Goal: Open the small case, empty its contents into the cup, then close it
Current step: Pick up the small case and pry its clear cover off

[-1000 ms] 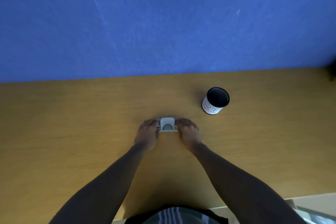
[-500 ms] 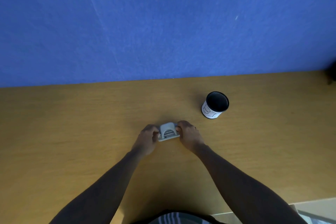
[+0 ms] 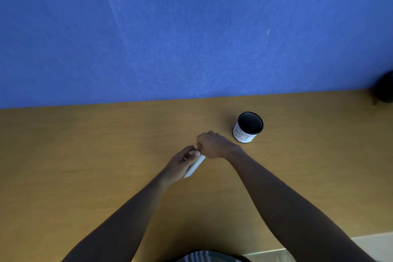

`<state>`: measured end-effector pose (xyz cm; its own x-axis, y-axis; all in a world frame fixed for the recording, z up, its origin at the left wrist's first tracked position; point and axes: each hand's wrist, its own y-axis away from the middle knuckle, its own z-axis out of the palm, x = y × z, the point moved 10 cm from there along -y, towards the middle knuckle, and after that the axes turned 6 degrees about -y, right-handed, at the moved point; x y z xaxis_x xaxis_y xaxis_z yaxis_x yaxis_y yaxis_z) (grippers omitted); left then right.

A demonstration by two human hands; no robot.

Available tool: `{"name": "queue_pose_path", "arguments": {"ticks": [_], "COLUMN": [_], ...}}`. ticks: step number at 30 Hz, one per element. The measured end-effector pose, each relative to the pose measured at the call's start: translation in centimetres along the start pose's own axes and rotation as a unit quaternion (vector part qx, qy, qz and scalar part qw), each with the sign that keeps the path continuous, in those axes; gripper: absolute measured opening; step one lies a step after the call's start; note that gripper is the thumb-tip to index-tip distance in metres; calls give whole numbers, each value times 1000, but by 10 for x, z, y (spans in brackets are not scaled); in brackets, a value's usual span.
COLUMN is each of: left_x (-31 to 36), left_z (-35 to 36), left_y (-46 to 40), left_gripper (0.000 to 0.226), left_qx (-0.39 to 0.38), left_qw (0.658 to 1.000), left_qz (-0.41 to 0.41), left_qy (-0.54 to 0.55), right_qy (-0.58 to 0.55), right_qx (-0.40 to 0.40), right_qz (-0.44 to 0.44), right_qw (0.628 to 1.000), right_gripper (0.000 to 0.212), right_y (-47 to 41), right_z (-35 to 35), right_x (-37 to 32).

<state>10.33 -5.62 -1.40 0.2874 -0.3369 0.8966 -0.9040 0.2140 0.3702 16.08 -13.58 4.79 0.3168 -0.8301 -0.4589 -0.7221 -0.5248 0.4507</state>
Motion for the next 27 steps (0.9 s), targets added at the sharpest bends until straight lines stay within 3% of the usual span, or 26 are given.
{"name": "queue_pose_path", "arguments": {"ticks": [3, 6, 11, 15, 27], "left_x": [-3, -7, -6, -13, -10], "left_z": [9, 15, 16, 21, 21], "left_y": [5, 12, 19, 24, 26], "left_gripper": [52, 50, 43, 42, 41], "left_qx": [-10, -7, 18, 35, 70], "left_qw": [991, 958, 901, 875, 854], "left_qz": [-35, -86, -112, -149, -164], "left_qy": [130, 272, 419, 460, 489], "right_qy": [-71, -123, -162, -133, -123], "right_qx": [26, 78, 114, 111, 195], "right_qz": [-2, -19, -69, -89, -85], "right_qw": [997, 989, 978, 981, 969], "right_gripper": [44, 49, 21, 12, 9], "right_y": [-1, 0, 5, 4, 2], "right_z": [-11, -24, -31, -29, -28], "right_x": [-5, -13, -30, -43, -55]}}
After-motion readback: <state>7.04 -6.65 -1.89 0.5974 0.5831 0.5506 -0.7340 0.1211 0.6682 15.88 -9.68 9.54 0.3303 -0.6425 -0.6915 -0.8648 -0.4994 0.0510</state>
